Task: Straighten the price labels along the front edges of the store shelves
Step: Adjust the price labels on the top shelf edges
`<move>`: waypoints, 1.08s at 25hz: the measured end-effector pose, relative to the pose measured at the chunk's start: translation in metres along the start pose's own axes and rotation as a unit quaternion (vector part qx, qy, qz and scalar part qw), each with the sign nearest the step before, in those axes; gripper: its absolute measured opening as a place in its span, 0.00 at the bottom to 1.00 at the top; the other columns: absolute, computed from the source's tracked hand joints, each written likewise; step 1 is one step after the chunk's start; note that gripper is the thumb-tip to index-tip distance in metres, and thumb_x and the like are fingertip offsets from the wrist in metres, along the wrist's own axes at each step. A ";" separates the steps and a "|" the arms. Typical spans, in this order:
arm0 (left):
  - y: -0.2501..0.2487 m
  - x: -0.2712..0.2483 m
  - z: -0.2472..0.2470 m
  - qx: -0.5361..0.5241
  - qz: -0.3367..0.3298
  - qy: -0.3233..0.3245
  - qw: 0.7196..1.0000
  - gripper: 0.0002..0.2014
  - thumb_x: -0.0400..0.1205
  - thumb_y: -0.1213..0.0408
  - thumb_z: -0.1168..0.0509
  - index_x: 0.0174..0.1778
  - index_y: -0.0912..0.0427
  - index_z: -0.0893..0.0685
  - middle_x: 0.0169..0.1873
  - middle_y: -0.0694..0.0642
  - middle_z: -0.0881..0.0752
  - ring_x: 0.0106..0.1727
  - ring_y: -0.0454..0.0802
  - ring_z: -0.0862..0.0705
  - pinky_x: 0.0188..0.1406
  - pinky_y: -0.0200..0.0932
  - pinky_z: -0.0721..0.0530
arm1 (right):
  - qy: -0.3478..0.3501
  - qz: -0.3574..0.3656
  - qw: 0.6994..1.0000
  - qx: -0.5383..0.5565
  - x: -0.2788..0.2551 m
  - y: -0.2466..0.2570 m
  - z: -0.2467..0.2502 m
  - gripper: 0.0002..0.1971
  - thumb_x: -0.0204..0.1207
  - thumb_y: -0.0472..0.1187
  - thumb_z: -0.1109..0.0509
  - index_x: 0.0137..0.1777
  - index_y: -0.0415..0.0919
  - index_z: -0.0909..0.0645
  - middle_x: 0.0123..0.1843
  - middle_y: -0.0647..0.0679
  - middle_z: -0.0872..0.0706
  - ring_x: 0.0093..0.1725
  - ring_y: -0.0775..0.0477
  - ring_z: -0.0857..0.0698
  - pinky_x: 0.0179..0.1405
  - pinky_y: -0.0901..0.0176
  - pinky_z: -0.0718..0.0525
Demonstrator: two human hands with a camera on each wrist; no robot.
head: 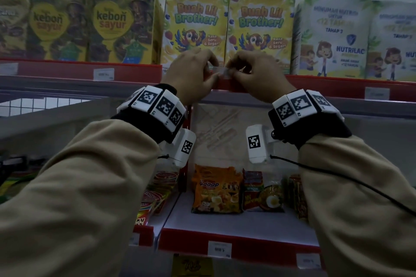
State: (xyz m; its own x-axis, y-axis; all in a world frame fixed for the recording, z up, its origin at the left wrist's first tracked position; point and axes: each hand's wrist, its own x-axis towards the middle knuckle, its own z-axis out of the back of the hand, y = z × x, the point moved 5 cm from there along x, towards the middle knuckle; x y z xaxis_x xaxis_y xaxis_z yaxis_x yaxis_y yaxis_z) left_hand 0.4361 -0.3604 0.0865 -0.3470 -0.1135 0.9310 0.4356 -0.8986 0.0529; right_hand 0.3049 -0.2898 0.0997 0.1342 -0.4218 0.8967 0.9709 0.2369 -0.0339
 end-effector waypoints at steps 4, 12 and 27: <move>0.001 0.001 -0.004 0.033 0.007 0.021 0.999 0.14 0.82 0.54 0.35 0.55 0.60 0.18 0.51 0.60 0.21 0.55 0.58 0.24 0.52 0.46 0.28 | 0.059 0.004 0.998 -0.035 0.003 0.001 0.002 0.06 0.77 0.41 0.29 0.52 0.43 0.16 0.43 0.52 0.18 0.38 0.56 0.24 0.40 0.65 0.29; 0.003 0.004 0.002 -0.032 0.019 0.029 0.999 0.12 0.83 0.59 0.35 0.49 0.65 0.14 0.45 0.61 0.16 0.44 0.52 0.22 0.43 0.43 0.25 | 0.095 -0.016 0.991 -0.093 0.001 -0.001 0.003 0.09 0.79 0.43 0.31 0.54 0.41 0.15 0.43 0.53 0.22 0.43 0.53 0.25 0.41 0.65 0.34; 0.002 -0.007 -0.002 0.002 -0.011 0.001 1.000 0.11 0.83 0.61 0.37 0.54 0.65 0.19 0.53 0.62 0.21 0.55 0.57 0.24 0.53 0.43 0.29 | 0.097 -0.032 0.993 -0.057 -0.002 -0.004 0.005 0.07 0.77 0.44 0.27 0.49 0.41 0.16 0.38 0.53 0.19 0.34 0.61 0.25 0.34 0.65 0.31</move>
State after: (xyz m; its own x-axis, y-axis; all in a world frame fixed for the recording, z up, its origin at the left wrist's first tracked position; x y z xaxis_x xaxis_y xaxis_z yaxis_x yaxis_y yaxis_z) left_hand 0.4377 -0.3626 0.0797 -0.3572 -0.0948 0.9292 0.4306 -0.8995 0.0737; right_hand 0.2998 -0.2858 0.1004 0.0963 -0.5968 0.7966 0.9934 0.1078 -0.0393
